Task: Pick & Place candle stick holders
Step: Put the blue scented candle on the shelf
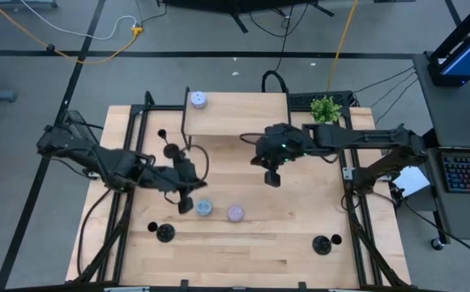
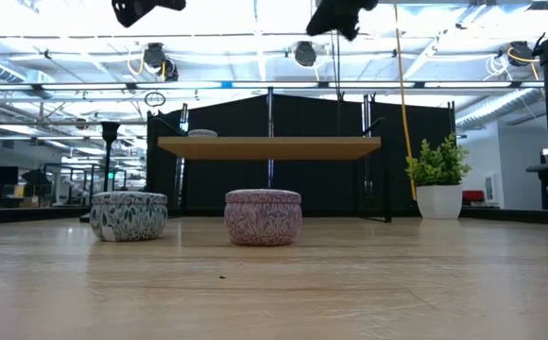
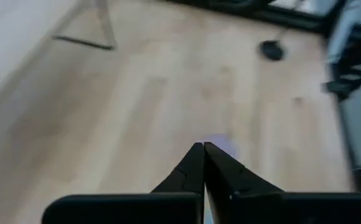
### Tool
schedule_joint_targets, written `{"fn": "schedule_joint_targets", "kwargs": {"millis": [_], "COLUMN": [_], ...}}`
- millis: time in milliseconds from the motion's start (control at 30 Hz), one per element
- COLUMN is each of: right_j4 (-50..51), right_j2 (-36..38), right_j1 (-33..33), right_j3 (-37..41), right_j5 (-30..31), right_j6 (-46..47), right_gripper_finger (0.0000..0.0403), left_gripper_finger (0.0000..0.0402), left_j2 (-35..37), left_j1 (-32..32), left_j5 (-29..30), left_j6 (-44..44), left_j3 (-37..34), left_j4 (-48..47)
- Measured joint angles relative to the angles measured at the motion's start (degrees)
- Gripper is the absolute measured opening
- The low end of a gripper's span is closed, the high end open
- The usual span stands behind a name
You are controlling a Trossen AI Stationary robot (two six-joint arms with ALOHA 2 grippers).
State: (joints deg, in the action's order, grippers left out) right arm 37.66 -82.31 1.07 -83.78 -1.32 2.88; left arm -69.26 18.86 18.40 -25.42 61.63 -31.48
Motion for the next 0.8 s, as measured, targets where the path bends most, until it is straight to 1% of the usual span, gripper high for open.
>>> {"fn": "schedule_joint_targets", "kwargs": {"millis": [133, 200, 267, 367, 467, 667, 800], "right_j4": [-1.1, -2.8, -6.2, -12.7, -18.8, -30.4, -38.5], "right_j2": [5.4, 9.0, 13.3, 20.9, 28.1, 40.0, 45.2], "right_j1": [-3.1, -4.5, -5.9, -7.3, -8.2, -8.7, -8.7], "right_j3": [4.5, 8.8, 13.7, 21.6, 29.7, 44.1, 51.7], "right_j5": [7.2, 10.1, 11.6, 11.8, 11.8, 11.8, 11.8], "right_j6": [1.4, 3.5, 5.1, 6.4, 6.5, 6.5, 6.5], "right_gripper_finger": [0.0017, 0.0017, 0.0011, 0.0002, 0.0007, 0.0010, 0.0003], "left_gripper_finger": [0.0015, 0.0017, 0.0014, 0.0004, 0.0009, 0.0047, 0.0089], "left_j2": [-0.3, 0.0, -0.2, -0.2, -1.2, -3.1, -3.8], "left_j1": [1.1, 1.1, 1.2, 1.1, 0.9, 0.7, 0.7], "left_j5": [-0.5, -0.5, -0.6, -0.8, -0.8, -0.5, -0.7], "left_j6": [-1.3, -2.4, -2.7, -2.7, -1.6, -0.5, -0.5], "left_j3": [-5.5, -8.1, -10.5, -13.5, -16.3, -17.1, -17.1], "left_j4": [5.7, 9.0, 10.0, 12.9, 14.5, 14.4, 14.6]}}
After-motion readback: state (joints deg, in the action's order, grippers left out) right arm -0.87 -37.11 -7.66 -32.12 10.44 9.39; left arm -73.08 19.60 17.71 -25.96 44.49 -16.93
